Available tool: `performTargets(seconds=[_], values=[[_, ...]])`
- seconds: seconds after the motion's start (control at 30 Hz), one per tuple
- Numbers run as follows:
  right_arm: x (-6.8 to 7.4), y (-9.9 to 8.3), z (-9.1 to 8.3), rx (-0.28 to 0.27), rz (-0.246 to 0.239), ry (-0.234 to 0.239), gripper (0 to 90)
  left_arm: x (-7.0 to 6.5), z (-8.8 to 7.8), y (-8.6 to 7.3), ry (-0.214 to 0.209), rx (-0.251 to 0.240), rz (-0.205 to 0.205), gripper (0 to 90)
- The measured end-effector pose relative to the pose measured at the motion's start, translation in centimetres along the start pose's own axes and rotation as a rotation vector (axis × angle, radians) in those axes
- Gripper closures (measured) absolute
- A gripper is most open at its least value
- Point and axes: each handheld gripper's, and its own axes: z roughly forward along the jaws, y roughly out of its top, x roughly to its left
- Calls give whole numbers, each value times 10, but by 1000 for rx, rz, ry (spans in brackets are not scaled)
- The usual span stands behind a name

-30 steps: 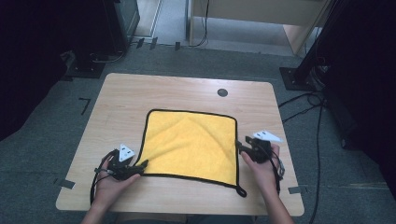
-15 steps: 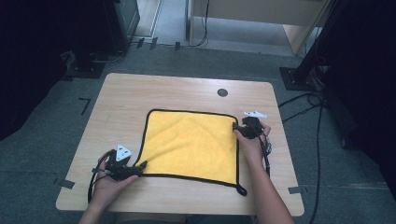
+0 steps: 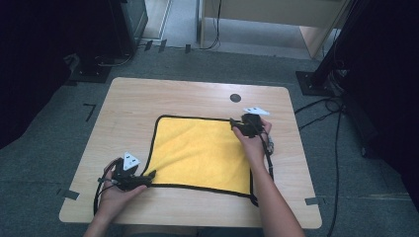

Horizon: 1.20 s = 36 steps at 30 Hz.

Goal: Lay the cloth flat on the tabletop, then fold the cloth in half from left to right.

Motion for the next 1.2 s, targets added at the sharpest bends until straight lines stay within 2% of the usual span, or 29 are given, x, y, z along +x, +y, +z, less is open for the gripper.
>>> performTargets(seconds=[0.13, 0.3, 0.37, 0.43, 0.67, 0.83, 0.9, 1.03, 1.2], values=[[40, 11, 18, 13, -53, 81, 443, 0, 0, 0, -1, 3, -1, 136], [97, 22, 43, 22, -112, 212, 531, -3, -2, -1, -9, 8, 9, 135], [116, 23, 53, 36, -129, 246, 573, -4, -2, -1, -12, 9, 9, 136], [131, 24, 62, 46, -151, 261, 578, -4, -3, -1, -13, 11, 12, 136], [168, 31, 85, 75, -175, 288, 578, -5, -4, -2, -10, 12, 15, 136], [191, 33, 102, 125, -226, 307, 566, -6, -4, -2, -10, 17, 12, 136], [196, 32, 109, 144, -230, 314, 583, -6, -4, -2, -11, 17, 11, 137], [204, 26, 122, 177, -227, 293, 603, -7, -5, -3, -12, 17, 12, 137], [206, 24, 131, 134, -236, 264, 626, -7, -5, -3, -13, 17, 13, 137]])
